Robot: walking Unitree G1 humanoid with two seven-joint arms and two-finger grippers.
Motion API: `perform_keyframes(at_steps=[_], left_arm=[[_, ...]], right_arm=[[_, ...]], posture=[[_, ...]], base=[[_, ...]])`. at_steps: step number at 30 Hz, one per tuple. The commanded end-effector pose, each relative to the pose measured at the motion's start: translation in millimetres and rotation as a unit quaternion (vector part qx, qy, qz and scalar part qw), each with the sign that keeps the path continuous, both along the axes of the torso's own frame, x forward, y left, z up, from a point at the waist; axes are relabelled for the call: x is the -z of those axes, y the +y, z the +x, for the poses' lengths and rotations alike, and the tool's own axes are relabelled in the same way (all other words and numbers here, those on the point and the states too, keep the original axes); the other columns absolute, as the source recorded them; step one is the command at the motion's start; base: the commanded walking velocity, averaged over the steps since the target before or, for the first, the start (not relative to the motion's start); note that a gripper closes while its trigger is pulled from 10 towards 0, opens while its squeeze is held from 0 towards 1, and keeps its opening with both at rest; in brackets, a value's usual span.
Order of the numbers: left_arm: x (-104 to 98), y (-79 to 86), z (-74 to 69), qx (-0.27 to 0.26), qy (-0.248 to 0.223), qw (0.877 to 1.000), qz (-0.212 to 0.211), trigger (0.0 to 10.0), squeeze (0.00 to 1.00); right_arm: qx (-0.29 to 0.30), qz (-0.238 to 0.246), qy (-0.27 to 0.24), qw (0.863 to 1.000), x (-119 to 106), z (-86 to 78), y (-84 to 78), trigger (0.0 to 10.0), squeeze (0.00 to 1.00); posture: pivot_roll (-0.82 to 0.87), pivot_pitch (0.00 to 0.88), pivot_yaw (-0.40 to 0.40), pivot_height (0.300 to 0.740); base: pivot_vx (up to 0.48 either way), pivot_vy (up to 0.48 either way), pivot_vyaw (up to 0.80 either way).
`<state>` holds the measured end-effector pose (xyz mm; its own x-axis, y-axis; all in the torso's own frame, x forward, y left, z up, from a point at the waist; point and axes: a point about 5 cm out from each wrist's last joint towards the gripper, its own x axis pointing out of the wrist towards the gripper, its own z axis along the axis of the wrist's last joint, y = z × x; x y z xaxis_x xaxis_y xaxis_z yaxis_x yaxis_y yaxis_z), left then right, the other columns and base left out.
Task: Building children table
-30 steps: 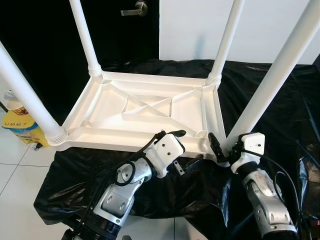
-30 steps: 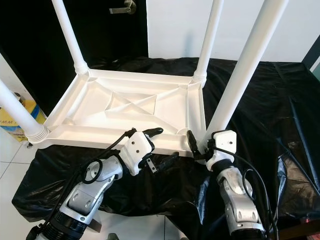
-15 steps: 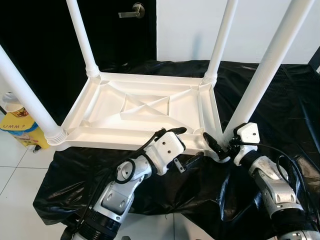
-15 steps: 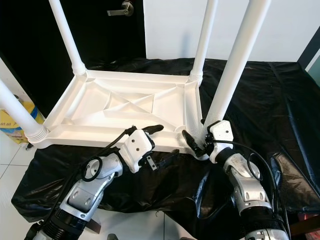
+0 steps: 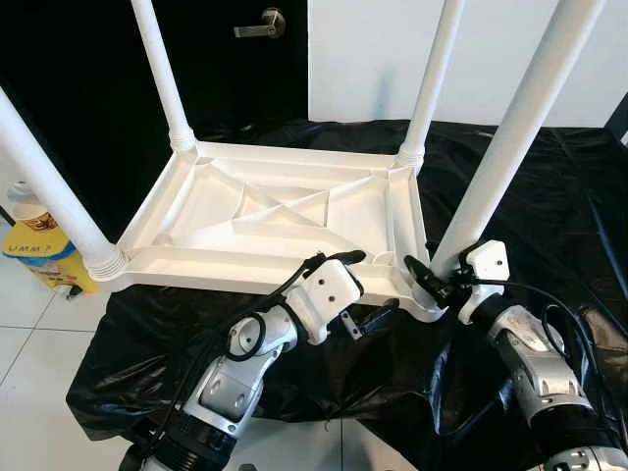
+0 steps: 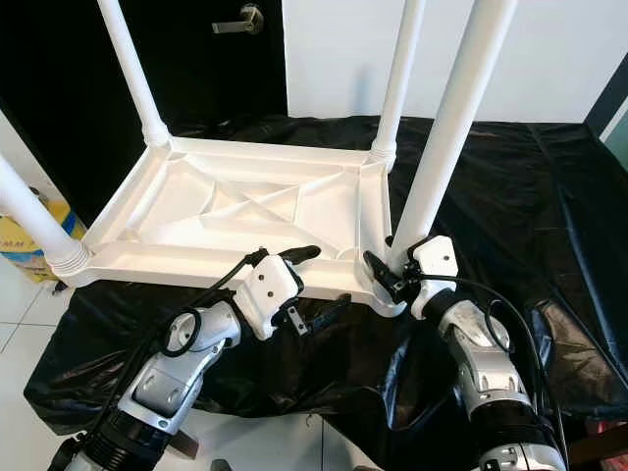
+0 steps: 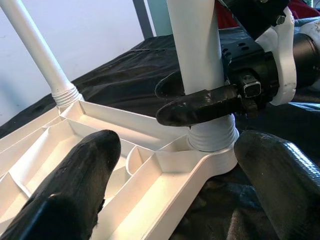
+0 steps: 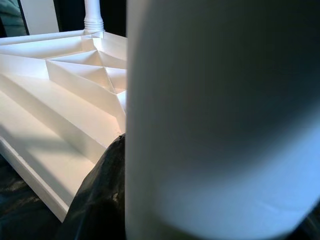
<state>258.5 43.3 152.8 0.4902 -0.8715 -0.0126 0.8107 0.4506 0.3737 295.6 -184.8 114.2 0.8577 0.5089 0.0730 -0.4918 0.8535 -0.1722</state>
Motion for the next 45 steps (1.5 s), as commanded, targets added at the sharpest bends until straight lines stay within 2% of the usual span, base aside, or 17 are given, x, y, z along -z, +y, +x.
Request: perform_keyframes(at_steps=[1, 5, 10, 12, 17, 20, 21, 25, 28, 35, 45], left_arm=[[0.1, -0.6, 1.9, -0.011, -0.008, 1.0, 0.001, 10.0, 0.0], [0.3, -0.9, 1.7, -0.01, -0.007, 1.0, 0.001, 10.0, 0.0], [0.8, -0.6, 0.8, -0.009, -0.005, 1.0, 0.0, 10.0, 0.0], [0.9, -0.6, 0.8, -0.009, -0.005, 1.0, 0.0, 10.0, 0.0], [0.7, 0.3, 1.1, -0.013, -0.008, 1.0, 0.003, 10.0, 0.0], [1.2, 3.3, 2.2, -0.025, -0.008, 1.0, -0.001, 10.0, 0.0], [1.2, 3.3, 2.2, -0.025, -0.008, 1.0, -0.001, 10.0, 0.0], [1.6, 0.0, 0.0, -0.02, -0.006, 1.0, -0.004, 10.0, 0.0], [0.5, -1.2, 1.1, -0.017, -0.006, 1.0, -0.004, 10.0, 0.0], [-1.3, -2.5, 3.2, -0.011, -0.01, 1.0, -0.002, 10.0, 0.0], [-2.1, -2.8, 4.0, -0.013, -0.012, 1.0, 0.0, 10.0, 0.0]], right_arm=[[0.022, -0.011, 0.035, 0.999, 19.0, -5.9, 2.8, 10.0, 0.0], [0.044, 0.002, 0.036, 0.998, 20.5, -7.2, 5.3, 10.0, 0.0], [0.108, 0.017, 0.034, 0.993, 22.4, -9.8, 6.9, 10.0, 0.0], [0.11, 0.018, 0.034, 0.993, 22.6, -10.1, 7.3, 10.0, 0.0], [0.177, 0.043, 0.037, 0.983, 26.8, -16.1, 10.5, 10.0, 0.0], [0.256, 0.061, 0.042, 0.964, 30.2, -21.5, 12.0, 10.0, 0.0], [0.256, 0.061, 0.042, 0.964, 30.2, -21.5, 12.0, 10.0, 0.0], [0.311, 0.079, 0.041, 0.946, 31.4, -25.8, 18.8, 10.0, 0.0], [0.306, 0.077, 0.027, 0.949, 26.8, -24.9, 23.4, 10.0, 0.0], [0.312, 0.076, 0.03, 0.946, 25.7, -25.9, 25.1, 10.0, 0.0], [0.322, 0.072, 0.01, 0.944, 19.4, -28.4, 21.8, 10.0, 0.0]], posture=[[-0.02, 0.0, -0.027, 0.74], [-0.02, 0.0, -0.027, 0.74], [-0.02, 0.0, -0.027, 0.74], [-0.02, 0.0, -0.027, 0.74], [-0.01, 0.003, -0.047, 0.74], [-0.03, 0.004, -0.054, 0.74], [-0.03, 0.004, -0.054, 0.74], [-0.03, 0.009, -0.046, 0.74], [-0.04, 0.013, -0.038, 0.74], [-0.05, 0.017, -0.035, 0.74], [-0.03, 0.032, -0.046, 0.74]], base=[[0.0, 0.0, 0.0], [0.0, 0.0, 0.0], [0.0, 0.0, 0.0], [0.0, 0.0, 0.0], [0.0, 0.0, 0.0], [0.0, 0.0, 0.0], [0.0, 0.0, 0.0], [0.0, 0.0, 0.0], [0.0, 0.0, 0.0], [0.0, 0.0, 0.0], [0.0, 0.0, 0.0]])
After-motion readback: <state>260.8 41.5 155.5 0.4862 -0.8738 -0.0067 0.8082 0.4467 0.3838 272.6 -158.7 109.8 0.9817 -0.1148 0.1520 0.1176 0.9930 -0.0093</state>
